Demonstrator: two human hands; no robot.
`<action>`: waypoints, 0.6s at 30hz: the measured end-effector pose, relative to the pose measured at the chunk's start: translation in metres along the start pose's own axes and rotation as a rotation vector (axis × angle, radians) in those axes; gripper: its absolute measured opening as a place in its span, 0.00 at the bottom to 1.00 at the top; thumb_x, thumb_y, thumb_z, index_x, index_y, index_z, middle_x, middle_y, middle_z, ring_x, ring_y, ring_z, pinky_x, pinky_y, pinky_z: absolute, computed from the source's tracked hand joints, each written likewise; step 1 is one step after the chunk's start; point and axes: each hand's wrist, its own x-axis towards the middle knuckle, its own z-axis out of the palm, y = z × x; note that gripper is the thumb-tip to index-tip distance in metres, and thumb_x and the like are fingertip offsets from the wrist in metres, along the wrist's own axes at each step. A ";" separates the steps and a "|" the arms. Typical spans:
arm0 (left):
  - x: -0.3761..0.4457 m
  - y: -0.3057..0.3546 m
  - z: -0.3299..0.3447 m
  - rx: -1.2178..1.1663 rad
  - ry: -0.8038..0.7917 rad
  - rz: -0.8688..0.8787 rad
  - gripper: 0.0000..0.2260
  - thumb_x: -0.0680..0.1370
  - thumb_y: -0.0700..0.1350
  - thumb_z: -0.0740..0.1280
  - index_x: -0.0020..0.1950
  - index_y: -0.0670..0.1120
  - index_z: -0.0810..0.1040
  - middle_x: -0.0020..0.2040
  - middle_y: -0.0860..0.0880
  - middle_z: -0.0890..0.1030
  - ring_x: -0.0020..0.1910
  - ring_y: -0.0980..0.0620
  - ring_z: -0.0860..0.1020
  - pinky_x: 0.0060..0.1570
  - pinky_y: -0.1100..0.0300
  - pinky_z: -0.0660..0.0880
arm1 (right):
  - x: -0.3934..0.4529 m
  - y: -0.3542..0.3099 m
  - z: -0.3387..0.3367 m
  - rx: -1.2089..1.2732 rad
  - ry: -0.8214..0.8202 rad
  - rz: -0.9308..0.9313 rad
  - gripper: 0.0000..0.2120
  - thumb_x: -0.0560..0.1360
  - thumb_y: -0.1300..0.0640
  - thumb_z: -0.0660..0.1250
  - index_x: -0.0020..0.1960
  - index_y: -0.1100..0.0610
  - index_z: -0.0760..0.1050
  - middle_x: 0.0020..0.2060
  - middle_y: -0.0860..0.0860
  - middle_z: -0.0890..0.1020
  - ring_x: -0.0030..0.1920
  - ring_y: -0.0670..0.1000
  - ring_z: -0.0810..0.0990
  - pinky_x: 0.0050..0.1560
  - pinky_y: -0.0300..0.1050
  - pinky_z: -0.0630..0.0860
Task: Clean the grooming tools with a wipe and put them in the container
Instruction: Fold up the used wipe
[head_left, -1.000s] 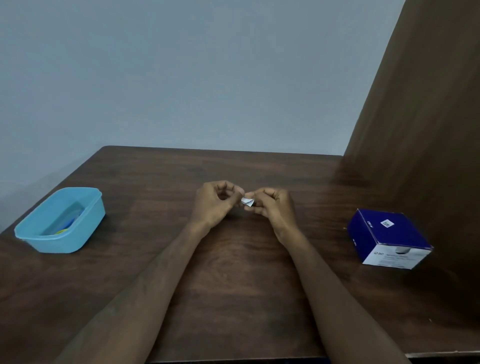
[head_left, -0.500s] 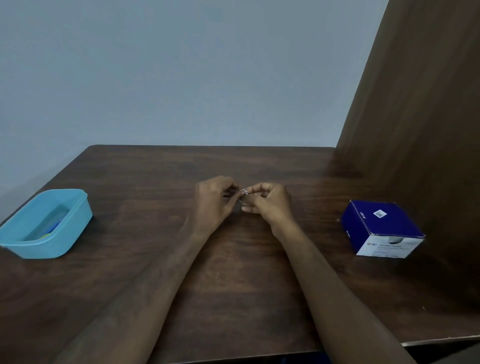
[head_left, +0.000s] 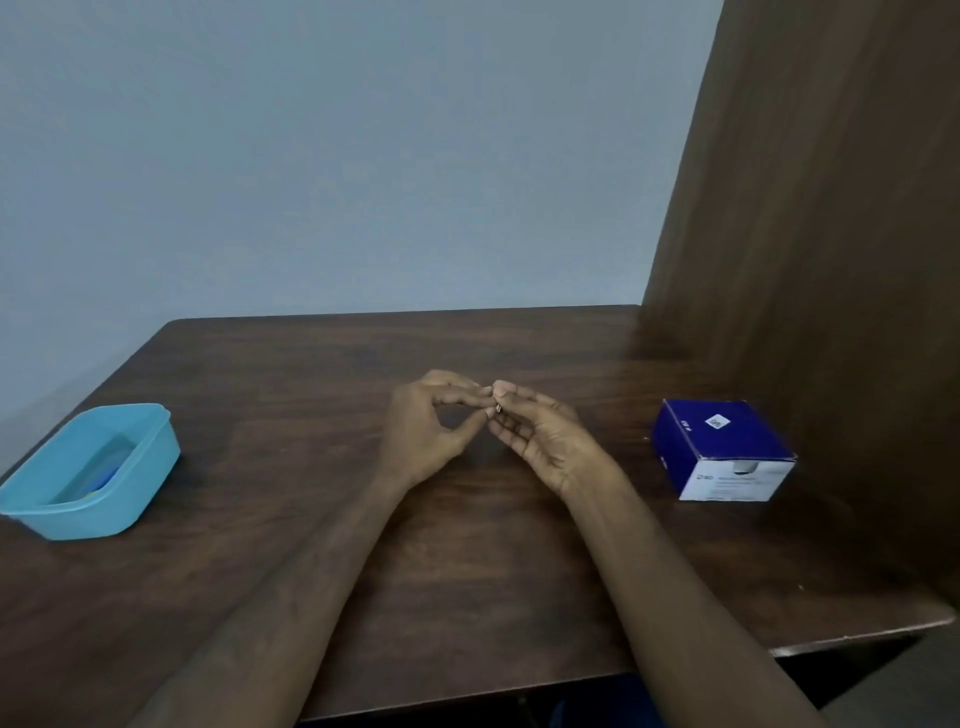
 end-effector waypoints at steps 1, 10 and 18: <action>-0.002 0.006 0.001 -0.099 -0.024 -0.037 0.06 0.75 0.39 0.80 0.51 0.47 0.91 0.51 0.53 0.88 0.55 0.56 0.86 0.59 0.56 0.82 | -0.007 -0.001 -0.004 0.054 -0.011 -0.002 0.06 0.79 0.69 0.71 0.52 0.62 0.84 0.40 0.54 0.89 0.39 0.48 0.88 0.44 0.41 0.86; -0.030 0.079 0.042 -0.179 -0.097 -0.202 0.09 0.80 0.38 0.74 0.59 0.45 0.87 0.51 0.53 0.89 0.50 0.58 0.87 0.54 0.59 0.84 | -0.085 -0.002 -0.044 -0.512 0.280 -0.475 0.07 0.75 0.63 0.79 0.53 0.61 0.87 0.43 0.54 0.90 0.45 0.51 0.90 0.47 0.42 0.86; -0.076 0.171 0.103 0.017 -0.199 0.205 0.10 0.79 0.34 0.69 0.59 0.41 0.84 0.56 0.44 0.85 0.55 0.48 0.82 0.58 0.62 0.74 | -0.199 -0.007 -0.114 -0.968 0.651 -0.770 0.05 0.77 0.58 0.77 0.53 0.53 0.88 0.43 0.45 0.89 0.44 0.40 0.87 0.52 0.38 0.83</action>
